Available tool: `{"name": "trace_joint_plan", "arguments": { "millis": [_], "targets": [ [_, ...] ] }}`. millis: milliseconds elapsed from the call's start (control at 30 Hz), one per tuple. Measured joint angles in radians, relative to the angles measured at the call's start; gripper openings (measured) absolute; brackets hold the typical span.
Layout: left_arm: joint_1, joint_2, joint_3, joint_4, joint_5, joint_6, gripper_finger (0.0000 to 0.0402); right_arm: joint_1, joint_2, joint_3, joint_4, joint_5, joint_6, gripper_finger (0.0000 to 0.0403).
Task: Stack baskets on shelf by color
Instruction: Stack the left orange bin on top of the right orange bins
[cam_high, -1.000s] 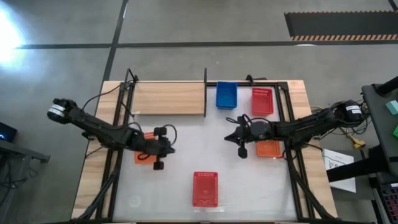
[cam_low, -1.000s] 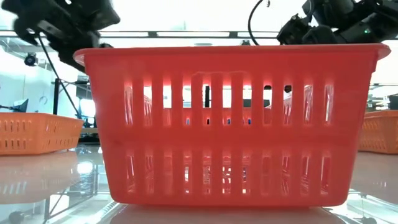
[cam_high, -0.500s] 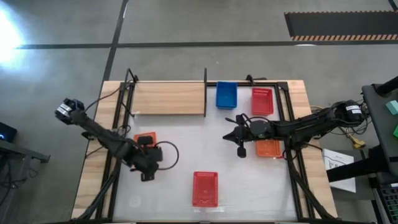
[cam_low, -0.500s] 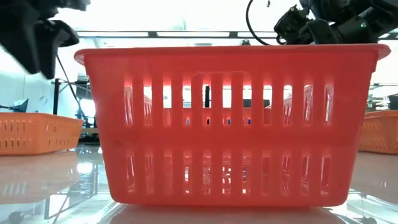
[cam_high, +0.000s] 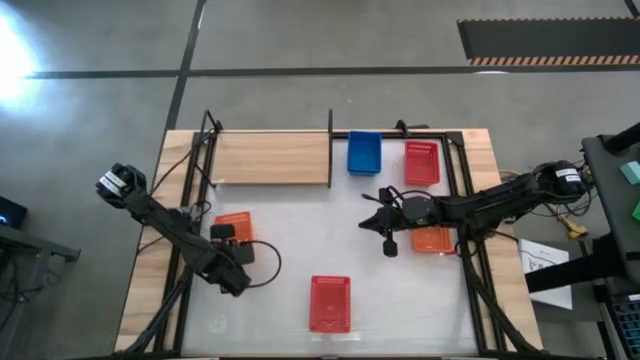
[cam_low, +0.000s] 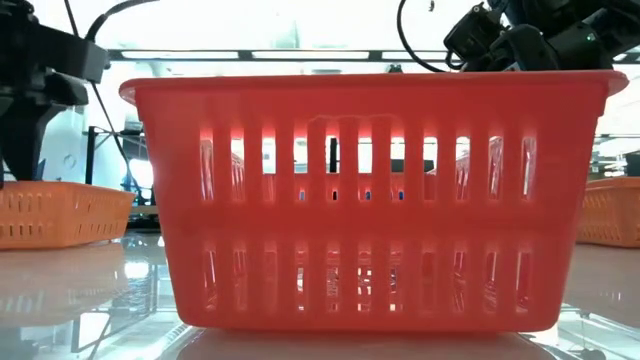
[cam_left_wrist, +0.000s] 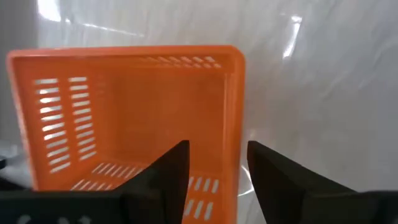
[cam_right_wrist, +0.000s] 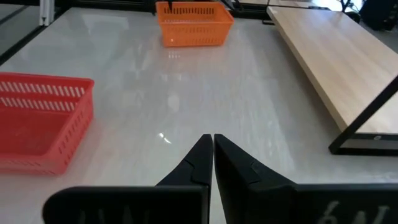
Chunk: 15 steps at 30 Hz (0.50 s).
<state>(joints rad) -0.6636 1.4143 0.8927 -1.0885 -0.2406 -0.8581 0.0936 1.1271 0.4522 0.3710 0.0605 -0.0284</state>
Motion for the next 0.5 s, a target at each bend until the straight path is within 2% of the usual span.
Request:
{"name": "trace_joint_plan", "arguments": {
  "millis": [167,400,500],
  "targets": [
    [0.0,0.0,-0.027,0.046,0.002,0.0,0.0119,0.003,0.0,0.0,0.001,0.001,0.001,0.0008],
    [0.0,-0.008,-0.031,0.078,-0.001,0.05,0.0018,0.007,0.0,0.01,0.001,0.003,0.001,0.0008],
    [0.006,-0.009,-0.021,0.084,-0.003,0.072,0.0007,0.007,0.0,0.011,0.001,0.002,0.002,0.0008]
  ]
}}
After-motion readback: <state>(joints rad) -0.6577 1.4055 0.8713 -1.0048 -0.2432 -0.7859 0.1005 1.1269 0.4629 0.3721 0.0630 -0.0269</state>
